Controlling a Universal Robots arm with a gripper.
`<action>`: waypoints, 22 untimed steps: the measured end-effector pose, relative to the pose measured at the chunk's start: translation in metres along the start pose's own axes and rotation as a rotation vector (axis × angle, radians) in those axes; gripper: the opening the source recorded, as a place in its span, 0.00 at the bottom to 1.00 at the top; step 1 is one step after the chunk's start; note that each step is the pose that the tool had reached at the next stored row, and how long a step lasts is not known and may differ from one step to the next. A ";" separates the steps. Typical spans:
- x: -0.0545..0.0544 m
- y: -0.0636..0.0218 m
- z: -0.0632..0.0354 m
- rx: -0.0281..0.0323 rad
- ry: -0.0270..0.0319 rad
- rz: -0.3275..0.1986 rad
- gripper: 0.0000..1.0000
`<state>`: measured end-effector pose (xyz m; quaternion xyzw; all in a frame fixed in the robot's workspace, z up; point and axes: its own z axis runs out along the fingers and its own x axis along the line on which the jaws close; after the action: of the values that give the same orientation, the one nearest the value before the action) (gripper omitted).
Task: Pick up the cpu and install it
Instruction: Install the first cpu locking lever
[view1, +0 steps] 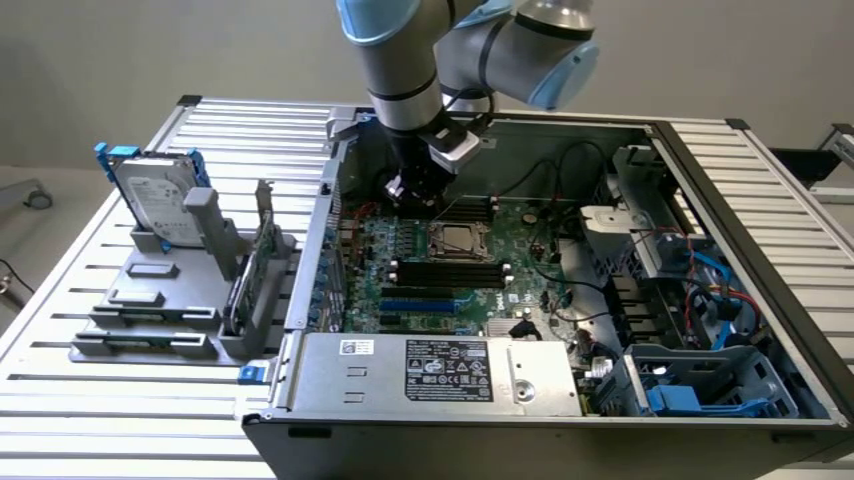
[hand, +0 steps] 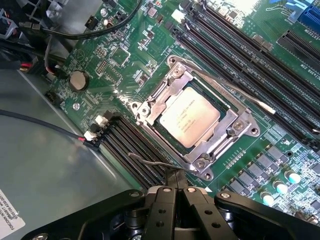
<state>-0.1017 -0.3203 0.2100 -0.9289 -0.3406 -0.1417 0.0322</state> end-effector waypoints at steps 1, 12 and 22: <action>0.000 0.0000 0.0002 0.0003 0.0003 0.000 0.11; -0.001 0.0004 0.0041 0.0036 0.0028 -0.001 0.11; 0.001 0.0022 0.0077 0.0055 0.0037 -0.005 0.11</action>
<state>-0.0980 -0.3203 0.2029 -0.9277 -0.3432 -0.1426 0.0350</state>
